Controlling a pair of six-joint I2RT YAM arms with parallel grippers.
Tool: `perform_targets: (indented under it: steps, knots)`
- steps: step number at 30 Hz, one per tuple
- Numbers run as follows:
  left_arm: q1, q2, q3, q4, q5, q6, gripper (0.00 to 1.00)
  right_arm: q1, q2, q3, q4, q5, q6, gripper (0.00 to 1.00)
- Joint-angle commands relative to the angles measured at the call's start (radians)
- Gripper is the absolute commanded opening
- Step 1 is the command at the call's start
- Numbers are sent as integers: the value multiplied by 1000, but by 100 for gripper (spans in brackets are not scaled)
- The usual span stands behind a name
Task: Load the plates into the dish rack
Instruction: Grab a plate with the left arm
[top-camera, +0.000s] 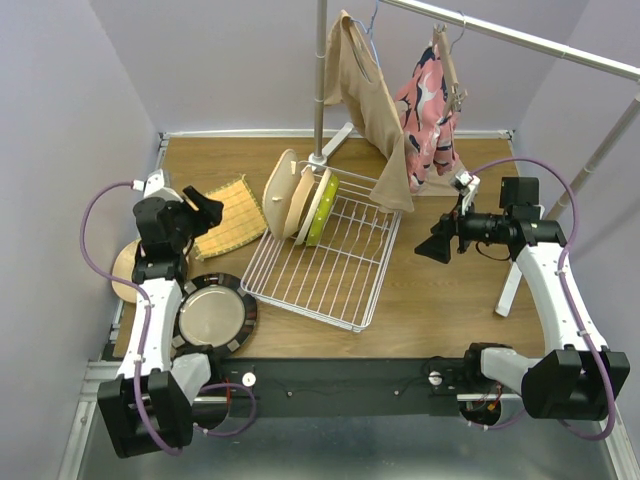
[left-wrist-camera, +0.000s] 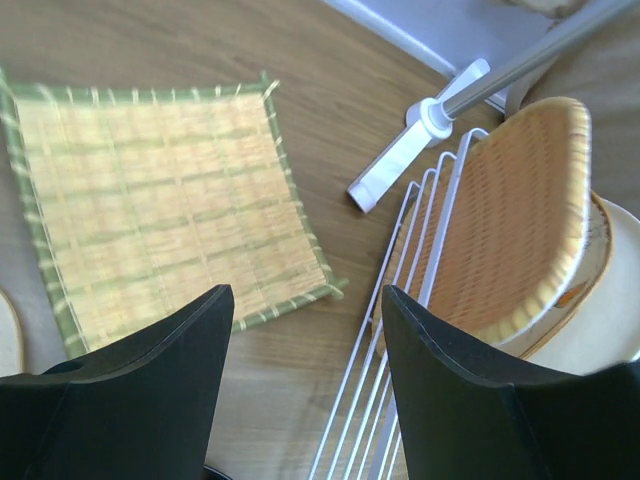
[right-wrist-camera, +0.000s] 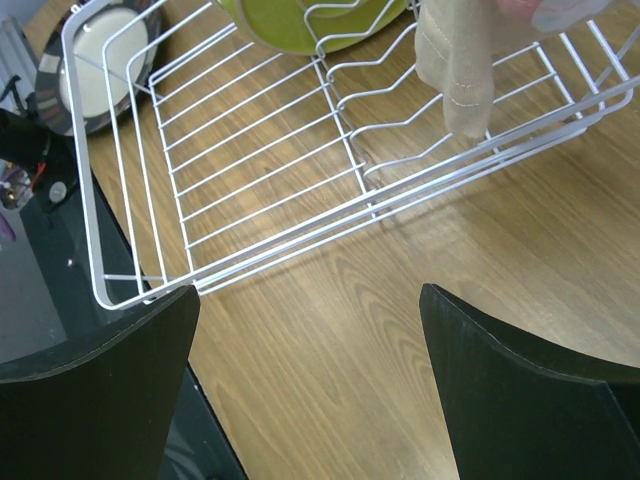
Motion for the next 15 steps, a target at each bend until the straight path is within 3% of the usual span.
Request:
perform_targets:
  steps: [1, 15]
  knots:
    - [55, 0, -84, 54, 90, -129, 70, -5, 2, 12, -36, 33, -58, 100]
    - [177, 55, -294, 230, 61, -221, 69, 22, 55, 15, -76, 10, -104, 100]
